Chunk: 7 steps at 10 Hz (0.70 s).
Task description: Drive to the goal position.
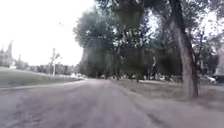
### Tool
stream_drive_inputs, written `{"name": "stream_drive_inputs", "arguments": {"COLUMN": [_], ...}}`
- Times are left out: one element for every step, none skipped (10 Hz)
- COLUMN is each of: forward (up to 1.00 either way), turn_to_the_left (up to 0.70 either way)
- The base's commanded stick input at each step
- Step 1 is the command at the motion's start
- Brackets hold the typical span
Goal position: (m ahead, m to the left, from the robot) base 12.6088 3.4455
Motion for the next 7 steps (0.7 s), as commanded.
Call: {"name": "stream_drive_inputs", "arguments": {"forward": [0.85,0.85,0.85,0.85,0.85,0.85,0.85], "turn_to_the_left": [0.0,0.0,0.0,0.0,0.0,0.0,0.0]}}
